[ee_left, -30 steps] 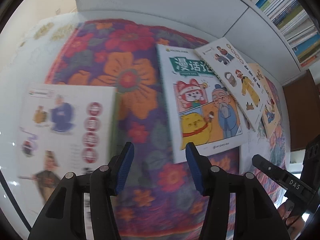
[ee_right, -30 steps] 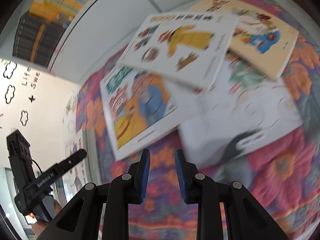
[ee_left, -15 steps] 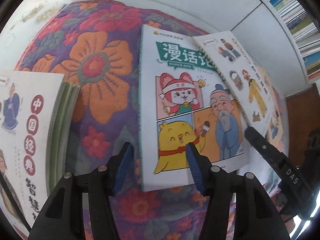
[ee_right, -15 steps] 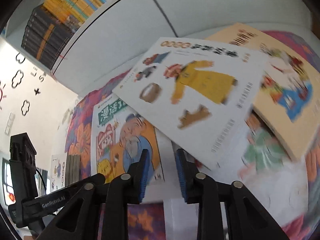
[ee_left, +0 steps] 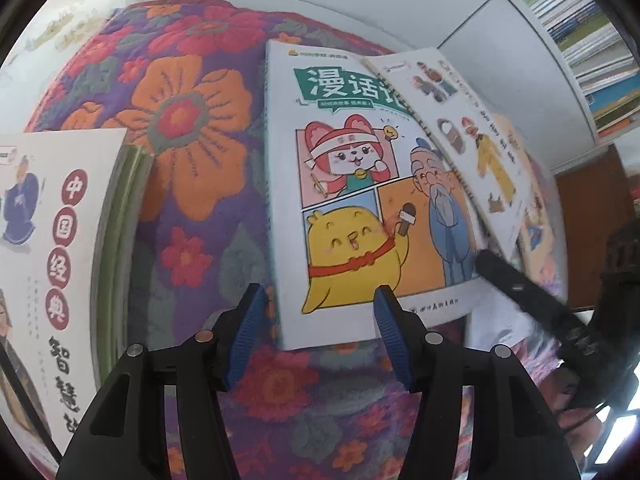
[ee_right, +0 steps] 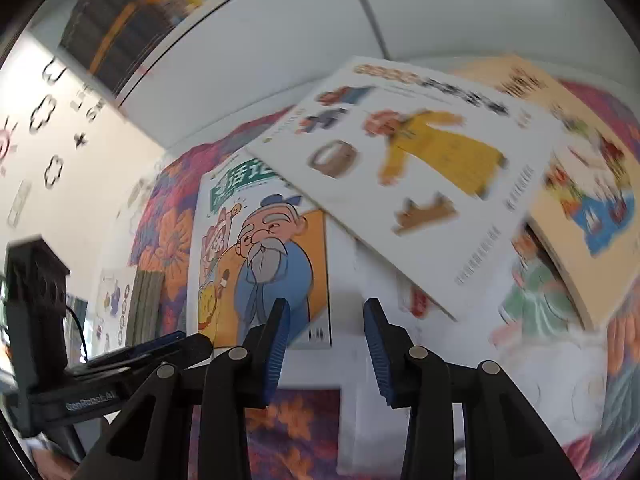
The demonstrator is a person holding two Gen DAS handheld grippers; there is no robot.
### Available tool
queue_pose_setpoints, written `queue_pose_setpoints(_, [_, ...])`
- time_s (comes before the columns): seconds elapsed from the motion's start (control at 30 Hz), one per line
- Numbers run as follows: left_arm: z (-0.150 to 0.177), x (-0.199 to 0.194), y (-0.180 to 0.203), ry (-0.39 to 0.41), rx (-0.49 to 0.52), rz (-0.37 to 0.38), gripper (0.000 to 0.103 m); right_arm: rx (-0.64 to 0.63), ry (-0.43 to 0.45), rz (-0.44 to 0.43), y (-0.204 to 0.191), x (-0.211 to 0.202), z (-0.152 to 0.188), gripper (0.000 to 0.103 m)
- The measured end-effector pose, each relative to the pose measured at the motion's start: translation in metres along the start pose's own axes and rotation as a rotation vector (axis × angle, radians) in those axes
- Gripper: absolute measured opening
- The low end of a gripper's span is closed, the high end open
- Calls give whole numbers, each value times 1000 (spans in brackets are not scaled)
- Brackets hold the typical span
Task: Organize books
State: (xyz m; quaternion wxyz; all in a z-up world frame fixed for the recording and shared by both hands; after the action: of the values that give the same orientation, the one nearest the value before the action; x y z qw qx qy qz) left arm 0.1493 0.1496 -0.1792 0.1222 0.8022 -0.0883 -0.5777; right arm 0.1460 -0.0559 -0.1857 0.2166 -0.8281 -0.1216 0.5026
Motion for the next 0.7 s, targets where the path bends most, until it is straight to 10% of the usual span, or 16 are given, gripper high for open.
queue_pose_setpoints(0.43, [-26, 18, 79, 61, 8, 200, 53, 61, 295, 55, 92, -81, -74, 38])
queue_pose_setpoints(0.7, [-40, 48, 124, 79, -12, 270, 54, -65, 141, 94, 110, -2, -143, 38])
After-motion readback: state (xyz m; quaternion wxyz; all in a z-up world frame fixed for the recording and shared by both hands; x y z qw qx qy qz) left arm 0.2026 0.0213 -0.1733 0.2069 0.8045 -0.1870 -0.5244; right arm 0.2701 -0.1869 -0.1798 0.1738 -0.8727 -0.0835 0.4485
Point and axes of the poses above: each gripper's, at about its wrist camera, not at the fingertips, and x roughly the way its jaws point, y to its right, z to its underside, the point moved 2 cm from there along x, roughly the way its jaws point, and after that the axes turned 5 degrees about y, right-handed, at the moved point
